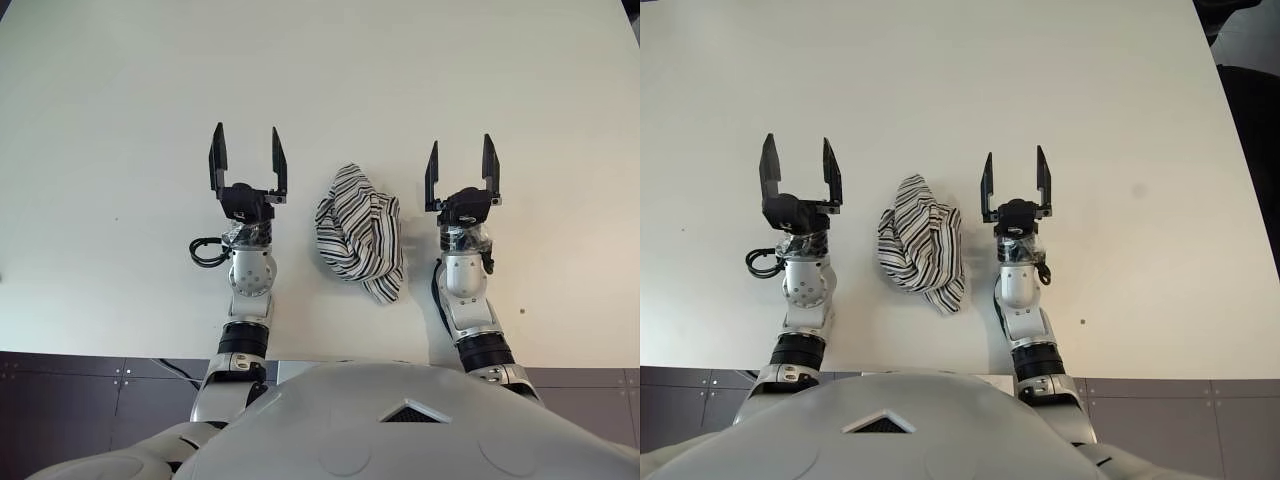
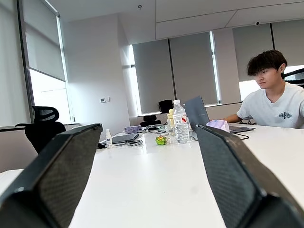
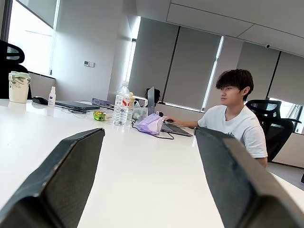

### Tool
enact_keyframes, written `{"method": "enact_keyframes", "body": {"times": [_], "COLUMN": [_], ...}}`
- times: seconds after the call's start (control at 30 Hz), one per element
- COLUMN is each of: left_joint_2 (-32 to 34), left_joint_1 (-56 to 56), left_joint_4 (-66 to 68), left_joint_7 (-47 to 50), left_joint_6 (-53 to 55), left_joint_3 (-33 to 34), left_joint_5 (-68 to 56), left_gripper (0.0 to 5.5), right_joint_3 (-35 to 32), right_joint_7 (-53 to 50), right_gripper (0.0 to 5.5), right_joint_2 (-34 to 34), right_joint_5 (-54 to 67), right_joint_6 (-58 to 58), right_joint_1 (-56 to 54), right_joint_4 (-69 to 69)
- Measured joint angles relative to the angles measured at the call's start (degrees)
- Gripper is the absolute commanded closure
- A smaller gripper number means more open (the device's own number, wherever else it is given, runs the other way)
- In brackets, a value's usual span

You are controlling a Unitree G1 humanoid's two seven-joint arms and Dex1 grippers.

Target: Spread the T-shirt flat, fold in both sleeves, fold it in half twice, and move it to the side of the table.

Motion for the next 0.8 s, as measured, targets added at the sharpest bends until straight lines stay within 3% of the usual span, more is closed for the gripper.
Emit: {"method": "enact_keyframes", "body": {"times": [0.1, 0.23, 0.4, 0.57, 0.8], "left_joint_2": [-0.2, -0.5, -1.0, -0.8, 0.0], "left_joint_1": [4.9, 24.4, 31.5, 33.5, 28.3], "left_joint_4": [-6.6, -29.0, -43.2, -44.0, -39.1], "left_joint_7": [-0.9, -3.4, -4.7, -5.8, -5.7], "left_joint_6": [5.3, 24.2, 32.7, 34.2, 33.9], "left_joint_3": [-0.7, -2.4, -4.9, -6.5, -5.8], "left_joint_5": [-0.8, -2.0, 0.0, -0.4, 0.0], "left_gripper": [1.82, 1.82, 1.82, 1.82, 1.82], "right_joint_3": [0.1, 4.5, 2.1, 2.9, 3.1], "right_joint_7": [0.7, 7.4, 9.4, 10.1, 10.2], "right_gripper": [2.01, 2.01, 2.01, 2.01, 2.01], "right_joint_2": [0.1, -1.1, -2.4, -2.2, -2.1], "right_joint_5": [0.0, 6.9, 9.5, 8.8, 6.8], "right_joint_6": [3.0, 14.7, 22.4, 25.0, 25.0], "right_joint_1": [4.5, 24.9, 29.5, 30.4, 26.8], "right_joint_4": [-7.1, -27.5, -40.0, -40.8, -39.0]}}
